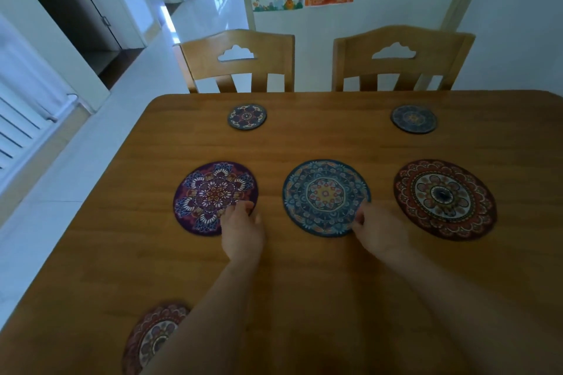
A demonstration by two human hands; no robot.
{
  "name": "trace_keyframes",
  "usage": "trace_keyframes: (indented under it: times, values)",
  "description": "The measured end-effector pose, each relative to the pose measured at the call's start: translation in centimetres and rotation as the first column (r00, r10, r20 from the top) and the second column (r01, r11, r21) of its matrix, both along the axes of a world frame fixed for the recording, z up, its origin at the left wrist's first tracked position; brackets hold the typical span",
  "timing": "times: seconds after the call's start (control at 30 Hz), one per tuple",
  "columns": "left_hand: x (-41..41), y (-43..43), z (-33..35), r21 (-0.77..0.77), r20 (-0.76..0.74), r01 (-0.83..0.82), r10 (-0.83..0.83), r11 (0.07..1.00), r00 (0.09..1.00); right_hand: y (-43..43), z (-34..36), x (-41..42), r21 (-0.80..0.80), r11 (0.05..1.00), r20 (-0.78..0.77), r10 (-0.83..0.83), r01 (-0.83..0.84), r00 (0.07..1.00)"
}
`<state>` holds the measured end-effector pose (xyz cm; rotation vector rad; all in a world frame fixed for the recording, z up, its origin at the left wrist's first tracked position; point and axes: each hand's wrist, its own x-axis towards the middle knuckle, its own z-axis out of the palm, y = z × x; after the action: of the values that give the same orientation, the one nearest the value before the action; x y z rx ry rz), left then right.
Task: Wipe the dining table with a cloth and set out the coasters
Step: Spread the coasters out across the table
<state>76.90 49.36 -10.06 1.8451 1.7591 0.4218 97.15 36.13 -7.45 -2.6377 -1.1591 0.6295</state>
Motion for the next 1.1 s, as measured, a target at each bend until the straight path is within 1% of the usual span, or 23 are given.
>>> trace_keyframes:
  times: [0.03,0.1,0.17,0.23,0.27,0.3,0.37,0.4,0.43,0.47,0.5,0.63,0.73,0.8,0.97,1.03,1.07,1.1]
  values:
    - [-0.8,0.4,0.0,0.062,-0.105,0.077,-0.07,0.995,0.992,0.2,-0.2,-0.4,-0.016,0.991,0.089,0.132,-0.131,0.987]
    - [-2.0,1.3,0.1,0.087,-0.264,0.184,-0.155,0.979,0.952,0.8,-0.4,-1.4,-0.037,0.953,0.133,0.303,-0.3,0.944]
    - [-2.7,2.1,0.3,0.056,-0.337,0.233,-0.202,0.971,0.92,1.6,-0.6,-2.4,-0.083,0.908,0.17,0.418,-0.41,0.892]
    - [-3.2,2.7,0.5,0.047,-0.369,0.274,-0.238,0.96,0.899,2.4,-0.6,-3.1,-0.161,0.864,0.216,0.503,-0.477,0.837]
    - [-3.4,3.0,0.6,0.053,-0.408,0.328,-0.279,0.943,0.869,2.9,-0.6,-3.3,-0.217,0.838,0.244,0.543,-0.501,0.803]
    - [-3.5,3.3,0.8,0.059,-0.465,0.401,-0.33,0.914,0.821,3.2,-0.5,-3.5,-0.283,0.799,0.279,0.598,-0.531,0.752]
    - [-3.6,3.7,1.2,0.048,-0.564,0.54,-0.423,0.84,0.709,3.6,-0.1,-3.9,-0.412,0.68,0.335,0.732,-0.606,0.594]
    - [-3.6,3.7,1.3,0.045,-0.584,0.582,-0.452,0.812,0.674,3.6,0.0,-4.0,-0.469,0.614,0.341,0.789,-0.635,0.51]
    - [-3.5,3.8,1.3,0.05,-0.596,0.611,-0.468,0.79,0.653,3.5,0.1,-4.2,-0.509,0.564,0.344,0.826,-0.65,0.448]
    - [-3.5,3.8,1.3,0.051,-0.598,0.625,-0.477,0.779,0.644,3.5,0.1,-4.3,-0.532,0.536,0.343,0.844,-0.656,0.411]
    - [-3.5,3.8,1.3,0.06,-0.6,0.634,-0.48,0.771,0.64,3.3,0.2,-4.5,-0.536,0.53,0.35,0.848,-0.657,0.398]
    - [-3.7,3.9,1.3,0.071,-0.577,0.617,-0.473,0.784,0.666,3.4,0.3,-4.6,-0.52,0.561,0.372,0.827,-0.644,0.421]
    - [-3.8,3.9,1.3,0.071,-0.564,0.604,-0.468,0.794,0.68,3.5,0.5,-4.5,-0.516,0.556,0.339,0.831,-0.652,0.441]
    - [-3.8,3.8,1.4,0.076,-0.568,0.599,-0.459,0.797,0.683,3.5,0.8,-4.5,-0.513,0.56,0.327,0.828,-0.65,0.455]
    - [-3.6,3.6,1.2,0.064,-0.595,0.595,-0.448,0.801,0.667,3.7,1.3,-5.1,-0.532,0.552,0.315,0.833,-0.642,0.455]
    - [-3.5,3.4,1.2,0.059,-0.605,0.591,-0.442,0.804,0.662,3.7,1.4,-5.4,-0.533,0.571,0.295,0.817,-0.624,0.495]
    - [-3.4,3.4,1.3,0.06,-0.602,0.585,-0.438,0.809,0.668,3.6,1.5,-5.5,-0.525,0.598,0.281,0.794,-0.606,0.539]
    - [-3.3,3.4,1.2,0.059,-0.59,0.565,-0.427,0.823,0.685,3.7,1.7,-5.4,-0.502,0.64,0.261,0.753,-0.582,0.604]
